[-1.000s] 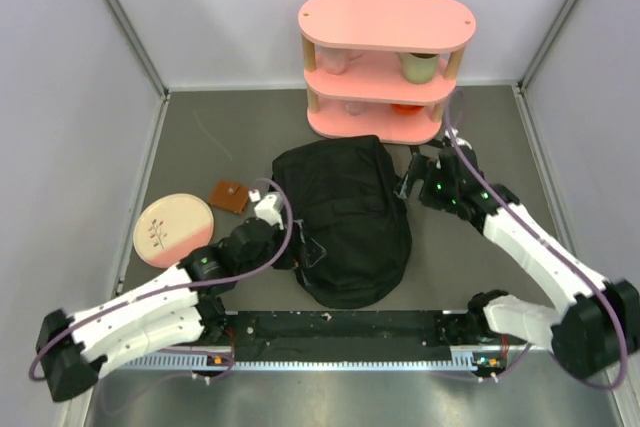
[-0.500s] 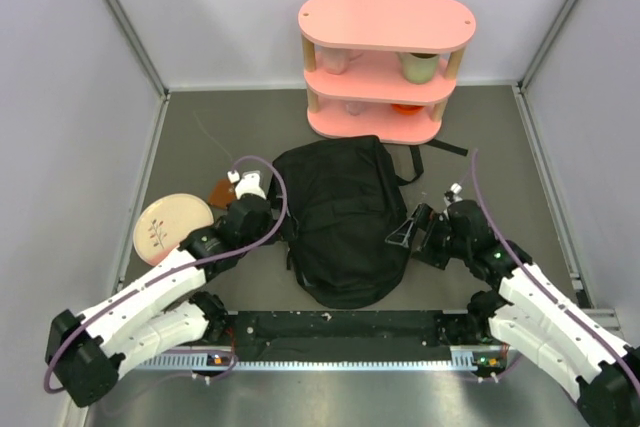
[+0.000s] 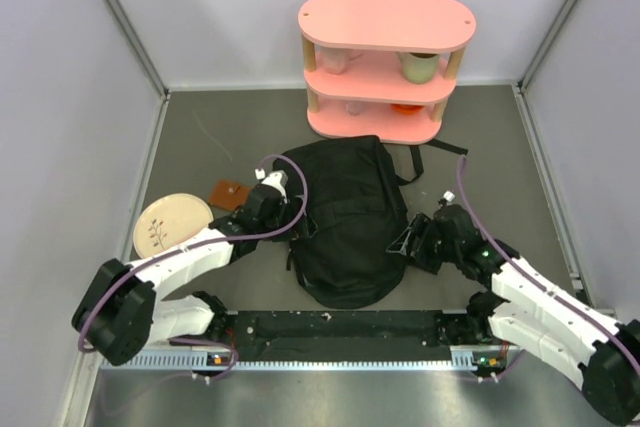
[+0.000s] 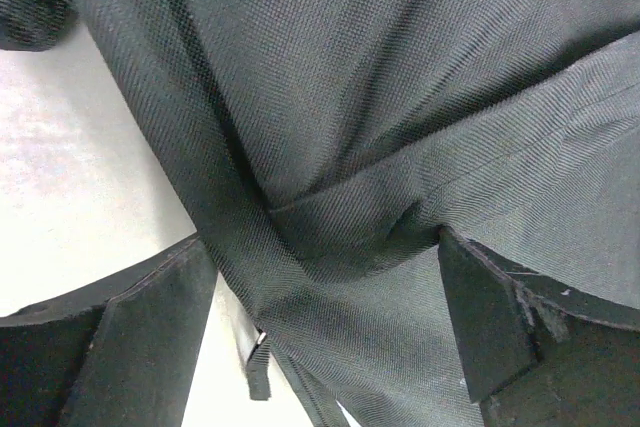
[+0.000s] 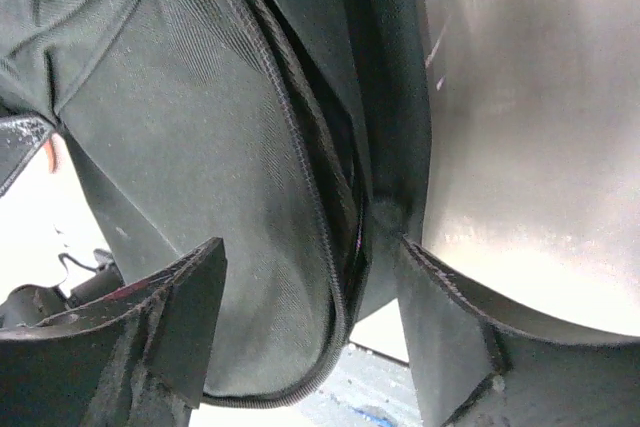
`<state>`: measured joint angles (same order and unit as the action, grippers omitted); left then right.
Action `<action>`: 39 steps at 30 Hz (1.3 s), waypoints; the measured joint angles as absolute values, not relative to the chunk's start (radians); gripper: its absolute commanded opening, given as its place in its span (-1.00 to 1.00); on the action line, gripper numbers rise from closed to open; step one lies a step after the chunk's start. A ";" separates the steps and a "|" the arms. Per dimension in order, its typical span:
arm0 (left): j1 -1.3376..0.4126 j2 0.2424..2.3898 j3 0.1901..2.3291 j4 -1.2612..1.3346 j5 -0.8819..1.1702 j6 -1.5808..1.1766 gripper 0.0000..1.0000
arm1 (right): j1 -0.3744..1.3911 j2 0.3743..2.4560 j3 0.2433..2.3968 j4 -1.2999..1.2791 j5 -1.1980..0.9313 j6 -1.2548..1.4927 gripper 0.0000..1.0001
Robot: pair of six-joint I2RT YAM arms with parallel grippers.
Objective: Pack the student bag
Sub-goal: Zip the student bag at the center of the board.
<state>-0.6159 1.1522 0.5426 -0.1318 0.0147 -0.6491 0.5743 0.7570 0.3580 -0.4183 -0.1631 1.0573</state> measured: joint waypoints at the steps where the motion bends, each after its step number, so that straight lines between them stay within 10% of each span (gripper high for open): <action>1: -0.616 1.171 0.543 -0.117 0.033 -0.651 0.63 | 0.574 0.780 0.368 -0.414 -0.151 1.049 0.19; 14: -0.634 1.210 0.422 0.111 0.196 -0.778 0.51 | 0.466 1.188 0.649 -0.378 -0.152 0.827 -0.08; 25: -0.852 1.220 0.470 0.097 0.137 -0.876 0.73 | 0.370 1.541 1.019 -0.401 -0.181 0.633 0.48; 29: -0.852 1.202 0.477 0.081 0.101 -0.882 0.76 | 0.344 1.531 1.073 -0.427 -0.132 0.589 0.82; 39: -0.850 1.107 0.546 -0.100 -0.029 -0.784 0.97 | 0.311 1.103 0.911 -0.526 0.069 0.545 0.95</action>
<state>-0.8505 1.1069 0.5461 -0.1001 -0.0292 -0.7837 0.3111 1.1034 0.9112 -0.5262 0.0692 0.5446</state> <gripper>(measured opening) 0.959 0.973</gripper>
